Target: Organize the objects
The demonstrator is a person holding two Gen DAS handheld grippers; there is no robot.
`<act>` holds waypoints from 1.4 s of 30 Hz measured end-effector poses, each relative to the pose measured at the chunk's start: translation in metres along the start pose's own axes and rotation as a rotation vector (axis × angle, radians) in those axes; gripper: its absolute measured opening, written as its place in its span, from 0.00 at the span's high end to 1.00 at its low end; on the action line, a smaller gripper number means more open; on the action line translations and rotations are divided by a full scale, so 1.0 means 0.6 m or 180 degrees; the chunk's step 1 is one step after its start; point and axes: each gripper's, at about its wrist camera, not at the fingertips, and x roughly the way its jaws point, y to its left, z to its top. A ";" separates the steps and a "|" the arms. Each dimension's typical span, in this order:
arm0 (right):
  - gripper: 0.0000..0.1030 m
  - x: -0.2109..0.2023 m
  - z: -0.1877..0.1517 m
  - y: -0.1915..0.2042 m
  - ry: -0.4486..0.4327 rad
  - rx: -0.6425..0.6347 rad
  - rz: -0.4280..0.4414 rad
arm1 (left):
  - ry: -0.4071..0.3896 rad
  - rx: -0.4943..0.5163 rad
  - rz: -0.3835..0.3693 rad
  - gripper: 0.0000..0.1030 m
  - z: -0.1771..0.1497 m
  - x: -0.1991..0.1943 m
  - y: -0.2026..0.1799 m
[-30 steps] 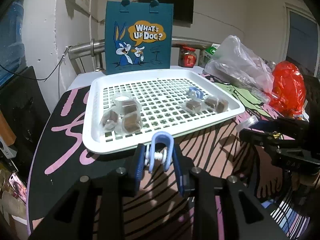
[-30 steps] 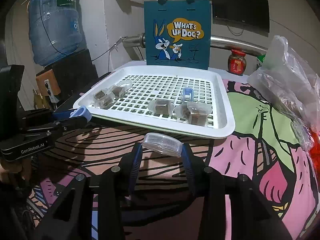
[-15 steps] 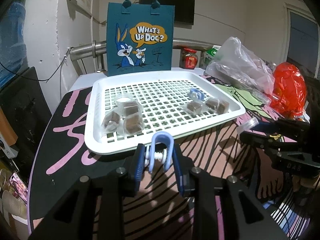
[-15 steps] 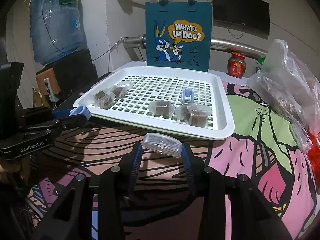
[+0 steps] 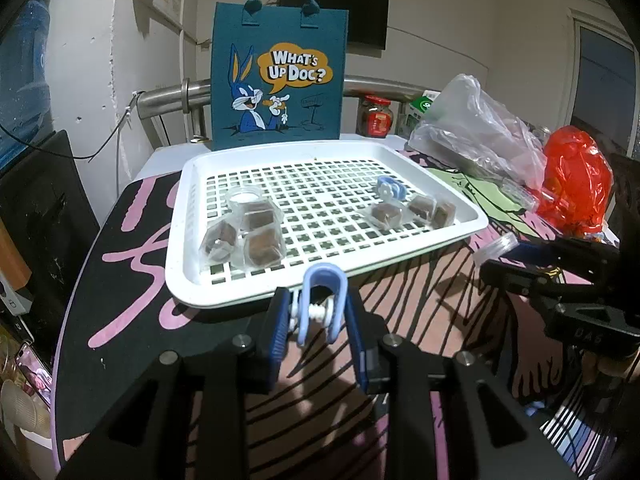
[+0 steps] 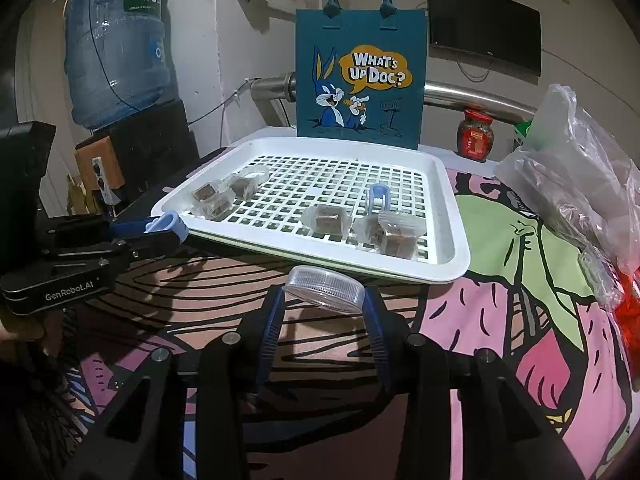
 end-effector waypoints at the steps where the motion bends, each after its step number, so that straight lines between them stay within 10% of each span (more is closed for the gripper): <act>1: 0.61 0.000 0.000 -0.001 -0.0001 0.0006 0.0006 | 0.0003 0.0007 0.0006 0.74 0.000 0.000 0.000; 18: 0.61 -0.024 -0.002 -0.009 -0.0233 0.0093 0.0003 | -0.0008 0.0009 -0.0048 0.74 0.000 0.000 0.000; 29: 0.61 -0.099 -0.017 -0.020 -0.1000 0.0199 0.0032 | 0.0081 -0.0035 -0.0116 0.74 0.001 0.007 0.001; 42: 0.61 -0.080 -0.011 -0.018 -0.0799 0.0236 0.0037 | -0.0079 0.0027 -0.0090 0.74 0.000 -0.009 -0.007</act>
